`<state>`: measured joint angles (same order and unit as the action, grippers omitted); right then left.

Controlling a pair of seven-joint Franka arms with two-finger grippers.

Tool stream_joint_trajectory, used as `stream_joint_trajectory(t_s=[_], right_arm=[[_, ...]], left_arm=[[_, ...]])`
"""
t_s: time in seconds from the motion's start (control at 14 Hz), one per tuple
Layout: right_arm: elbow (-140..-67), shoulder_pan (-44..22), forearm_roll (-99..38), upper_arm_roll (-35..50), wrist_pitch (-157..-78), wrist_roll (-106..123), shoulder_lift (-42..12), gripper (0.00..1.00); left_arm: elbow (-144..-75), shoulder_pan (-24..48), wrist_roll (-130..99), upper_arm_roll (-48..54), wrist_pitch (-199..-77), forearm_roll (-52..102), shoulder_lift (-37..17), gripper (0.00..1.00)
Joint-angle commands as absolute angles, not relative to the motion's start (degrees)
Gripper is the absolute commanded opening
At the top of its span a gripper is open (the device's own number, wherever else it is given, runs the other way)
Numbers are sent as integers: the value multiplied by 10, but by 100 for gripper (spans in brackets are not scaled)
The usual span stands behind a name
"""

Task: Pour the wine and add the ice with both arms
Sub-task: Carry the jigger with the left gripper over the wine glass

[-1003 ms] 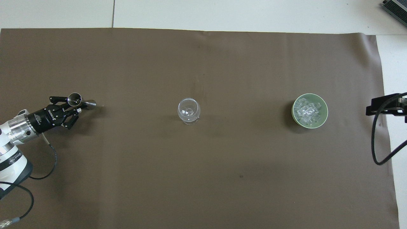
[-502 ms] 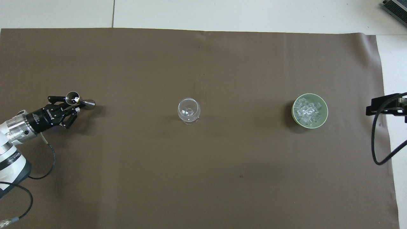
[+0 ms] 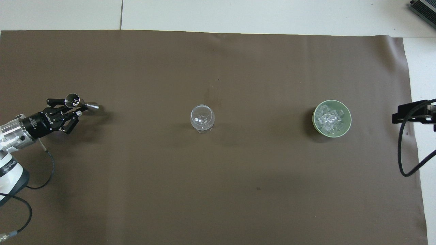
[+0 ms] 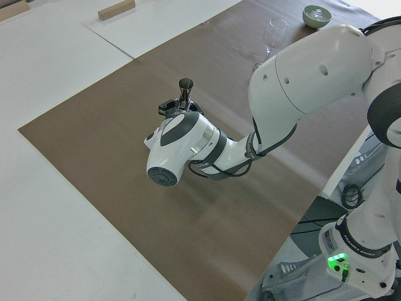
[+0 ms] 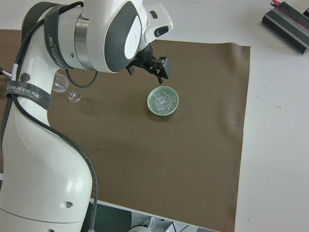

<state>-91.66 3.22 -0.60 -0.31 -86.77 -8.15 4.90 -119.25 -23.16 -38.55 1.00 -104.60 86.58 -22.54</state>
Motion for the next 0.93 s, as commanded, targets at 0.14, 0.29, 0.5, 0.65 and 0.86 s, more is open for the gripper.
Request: stream_joint_trajectory(t_s=[0.14, 0.29, 0.5, 0.65, 0.86], right_arm=[[-925, 32, -10, -5, -866, -69, 59, 100], [-925, 32, -10, -5, -866, -69, 59, 100], [-925, 32, -10, -5, -866, -69, 59, 100], [-925, 32, -10, -5, -866, -69, 59, 100], [-925, 32, -10, -5, -866, -69, 59, 100]], left_arm=[[-1178, -201, -418, 8, -1045, 848, -171, 0], [-1175, -157, -470, 8, -1095, 817, -135, 0], [-1184, -105, -511, 8, -1148, 815, -99, 0], [-1184, -98, -529, 11, -1149, 815, -91, 0], [-1192, -46, -556, 10, -1207, 813, -67, 0]])
